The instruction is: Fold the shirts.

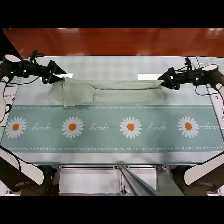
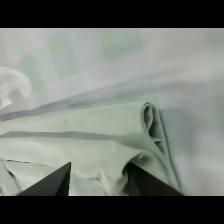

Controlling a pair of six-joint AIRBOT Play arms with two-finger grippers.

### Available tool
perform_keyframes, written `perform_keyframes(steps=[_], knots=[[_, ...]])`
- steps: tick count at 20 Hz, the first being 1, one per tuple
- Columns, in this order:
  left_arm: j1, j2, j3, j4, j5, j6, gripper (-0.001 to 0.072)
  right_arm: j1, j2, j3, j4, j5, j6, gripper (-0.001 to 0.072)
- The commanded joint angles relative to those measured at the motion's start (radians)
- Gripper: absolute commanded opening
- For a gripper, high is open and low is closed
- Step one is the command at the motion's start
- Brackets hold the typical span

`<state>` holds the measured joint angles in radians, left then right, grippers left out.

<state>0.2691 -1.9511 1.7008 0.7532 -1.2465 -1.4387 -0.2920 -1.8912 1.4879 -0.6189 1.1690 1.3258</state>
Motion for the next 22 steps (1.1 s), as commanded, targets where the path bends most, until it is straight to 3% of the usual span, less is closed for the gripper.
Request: perform_keyframes(steps=[1,4,6,8,12,16,22], knots=[[0.07,0.03,0.075,0.119,-0.201,-0.076,0.0507,-0.082,0.043,0.043,0.006,0.174,0.015,0.0411],[0.136,0.204,0.059,0.371,-0.207,-0.091,0.0507,-0.214,0.177,0.053,-0.088,0.264,0.004,0.0412],[0.152,0.388,-0.036,0.418,-0.063,-0.065,0.0507,-0.268,0.29,0.003,-0.268,0.22,0.019,0.0415],[0.136,0.615,-0.241,0.367,0.141,-0.048,0.0507,-0.28,0.377,-0.142,-0.342,0.101,0.042,0.0416],[0.003,0.953,-0.655,0.301,0.345,0.021,0.0507,-0.237,0.342,-0.33,-0.177,-0.029,-0.034,0.0418],[-0.105,1.036,-0.82,0.3,0.348,0.019,0.0507,-0.166,0.193,-0.295,-0.099,-0.011,-0.045,0.0418],[-0.174,0.996,-0.826,0.282,0.357,0.013,0.0507,-0.046,0.059,-0.192,-0.064,0.013,-0.024,0.0418]])
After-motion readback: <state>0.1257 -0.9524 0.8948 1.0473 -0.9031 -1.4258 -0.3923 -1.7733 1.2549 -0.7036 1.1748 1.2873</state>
